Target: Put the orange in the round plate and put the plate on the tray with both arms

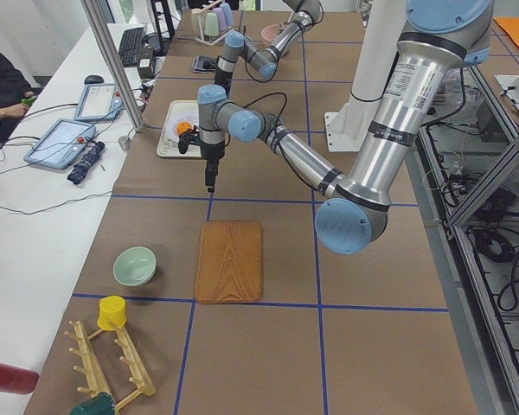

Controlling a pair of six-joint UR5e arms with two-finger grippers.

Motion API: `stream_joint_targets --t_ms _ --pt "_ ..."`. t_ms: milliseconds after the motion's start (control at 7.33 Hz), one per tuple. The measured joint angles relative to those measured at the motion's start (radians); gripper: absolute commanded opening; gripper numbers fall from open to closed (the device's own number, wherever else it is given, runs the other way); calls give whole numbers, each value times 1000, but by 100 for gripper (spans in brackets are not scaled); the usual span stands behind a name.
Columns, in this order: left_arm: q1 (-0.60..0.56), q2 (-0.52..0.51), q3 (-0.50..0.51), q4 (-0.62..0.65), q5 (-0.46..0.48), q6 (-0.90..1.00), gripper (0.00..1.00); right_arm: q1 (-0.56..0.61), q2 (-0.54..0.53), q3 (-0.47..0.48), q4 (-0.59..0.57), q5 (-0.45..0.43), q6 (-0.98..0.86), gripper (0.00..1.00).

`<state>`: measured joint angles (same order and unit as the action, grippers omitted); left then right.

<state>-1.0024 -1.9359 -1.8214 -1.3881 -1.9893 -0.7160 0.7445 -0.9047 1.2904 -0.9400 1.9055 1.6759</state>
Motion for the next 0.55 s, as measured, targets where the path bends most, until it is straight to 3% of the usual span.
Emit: stream_joint_targets --t_ms 273,545 --pt "-32 5 -4 -1 -8 7 99 76 -113 234 -371 119 -278 100" --pt "-116 48 -4 0 -26 168 99 172 -287 446 -604 147 -641 100"
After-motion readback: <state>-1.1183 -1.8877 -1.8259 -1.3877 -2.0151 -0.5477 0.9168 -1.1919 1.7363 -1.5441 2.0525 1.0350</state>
